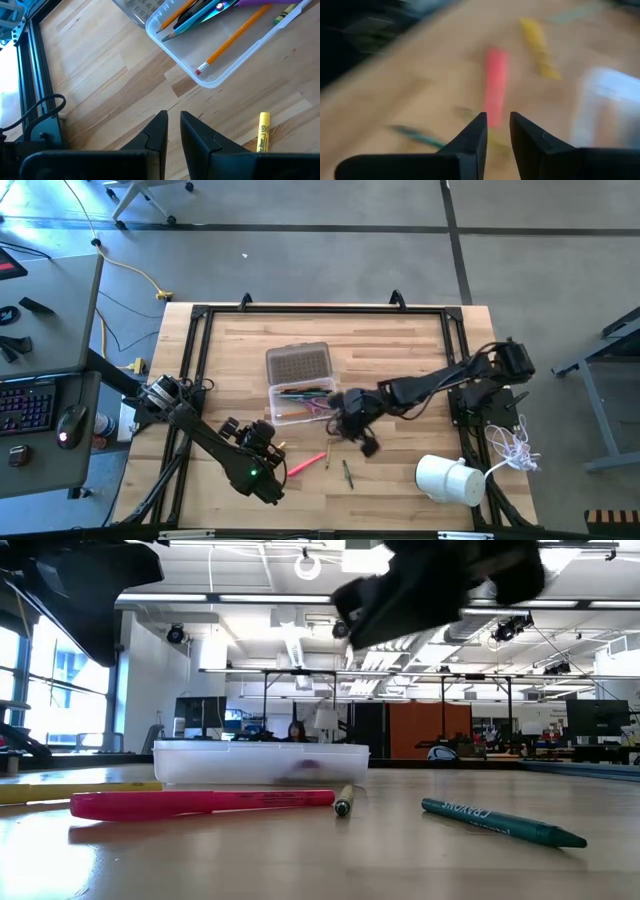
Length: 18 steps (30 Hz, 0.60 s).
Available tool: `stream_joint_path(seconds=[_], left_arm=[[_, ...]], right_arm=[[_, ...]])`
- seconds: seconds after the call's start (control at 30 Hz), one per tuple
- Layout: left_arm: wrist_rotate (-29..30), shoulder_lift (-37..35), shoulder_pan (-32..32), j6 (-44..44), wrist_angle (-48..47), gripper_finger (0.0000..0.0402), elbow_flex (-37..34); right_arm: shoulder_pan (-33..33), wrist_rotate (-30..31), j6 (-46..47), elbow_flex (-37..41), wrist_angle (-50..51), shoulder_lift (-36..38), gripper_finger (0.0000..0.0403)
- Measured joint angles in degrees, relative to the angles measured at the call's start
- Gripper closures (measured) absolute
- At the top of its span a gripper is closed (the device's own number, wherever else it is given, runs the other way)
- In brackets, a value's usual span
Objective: Pick & place school supplies into a supply box
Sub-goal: Put the dark green crayon into the gray supply box
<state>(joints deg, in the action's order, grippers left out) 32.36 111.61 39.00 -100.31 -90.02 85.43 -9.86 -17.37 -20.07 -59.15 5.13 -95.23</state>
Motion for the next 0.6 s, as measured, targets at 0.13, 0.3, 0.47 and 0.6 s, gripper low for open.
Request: stream_joint_path(seconds=[0.13, 0.3, 0.47, 0.6], left_arm=[[0.0, 0.0, 0.0, 0.0, 0.0, 0.0314, 0.0], [-0.2, 0.0, 0.0, 0.0, 0.0, 0.0314, 0.0], [-0.3, 0.0, 0.0, 0.0, 0.0, 0.0314, 0.0], [-0.3, 0.0, 0.0, 0.0, 0.0, 0.0314, 0.0]], right_arm=[[-2.0, -8.2, -1.3, 0.1, 1.6, -0.5, 0.0335], [-5.4, -8.2, -5.2, 0.1, 1.3, -3.2, 0.0326], [-8.5, -8.7, -5.7, 0.1, 0.9, -7.5, 0.0307], [-10.4, -10.0, -7.7, 0.1, 0.2, -10.1, 0.0291]])
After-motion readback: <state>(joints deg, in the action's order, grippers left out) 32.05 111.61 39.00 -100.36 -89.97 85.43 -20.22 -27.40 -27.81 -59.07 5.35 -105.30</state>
